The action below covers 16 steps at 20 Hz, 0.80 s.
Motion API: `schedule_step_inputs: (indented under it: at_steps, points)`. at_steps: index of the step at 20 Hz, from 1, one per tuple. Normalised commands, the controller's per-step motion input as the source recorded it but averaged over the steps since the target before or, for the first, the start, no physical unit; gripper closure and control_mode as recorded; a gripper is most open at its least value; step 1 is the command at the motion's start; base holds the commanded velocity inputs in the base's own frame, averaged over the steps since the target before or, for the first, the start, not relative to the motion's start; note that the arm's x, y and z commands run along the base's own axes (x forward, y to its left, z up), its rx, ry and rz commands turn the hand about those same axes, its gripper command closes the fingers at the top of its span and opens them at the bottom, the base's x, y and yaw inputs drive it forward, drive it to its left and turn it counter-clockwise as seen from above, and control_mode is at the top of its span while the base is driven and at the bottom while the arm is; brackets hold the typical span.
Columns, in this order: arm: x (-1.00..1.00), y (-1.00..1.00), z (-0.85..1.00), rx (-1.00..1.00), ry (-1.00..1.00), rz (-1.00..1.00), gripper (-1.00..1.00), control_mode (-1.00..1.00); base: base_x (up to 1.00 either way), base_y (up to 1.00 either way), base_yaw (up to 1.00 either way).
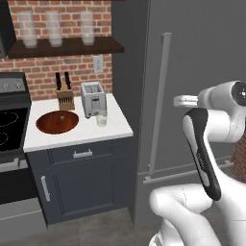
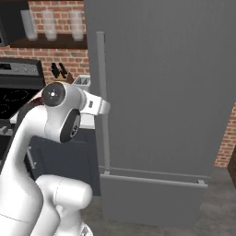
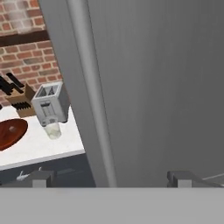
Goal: Grab a lemon wedge from the fridge and one ice cube from the ice bowl, and put them in the glass of lemonade.
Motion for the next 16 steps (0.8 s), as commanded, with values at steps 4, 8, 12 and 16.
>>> schedule_step_inputs:
  at_steps: [4,8,12,16]
  points:
    - [0.51,0.00,0.12,0.00,0.00,0.00,-1.00,-1.00,0.00,0.00,0.00]
    - [0.45,0.00,0.00,0.00,0.00,0.00,-1.00,-1.00,0.00,0.00,0.00]
    - [0.31,0.08,0.00,0.00,0.00,0.00,-1.00,-1.00,0.00,0.00,0.00]
    - [0.35,0.16,0.00,0.00,0.00,0.00,-1.00,-1.00,0.00,0.00,0.00]
